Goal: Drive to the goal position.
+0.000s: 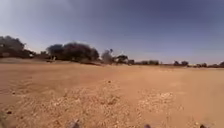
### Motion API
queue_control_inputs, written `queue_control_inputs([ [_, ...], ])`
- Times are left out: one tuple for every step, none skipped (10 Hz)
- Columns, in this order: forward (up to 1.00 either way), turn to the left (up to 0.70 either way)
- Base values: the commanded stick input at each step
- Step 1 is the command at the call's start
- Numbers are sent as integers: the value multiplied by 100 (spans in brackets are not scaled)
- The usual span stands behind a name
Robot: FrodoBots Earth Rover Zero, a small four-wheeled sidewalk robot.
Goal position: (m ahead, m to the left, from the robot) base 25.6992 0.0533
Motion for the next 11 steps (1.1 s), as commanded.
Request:
queue_control_inputs([
  [70, 0],
  [70, 0],
  [70, 0],
  [70, 0],
  [70, 0],
  [70, 0],
  [70, 0],
  [70, 0],
  [70, 0],
  [70, 0],
  [70, -3],
])
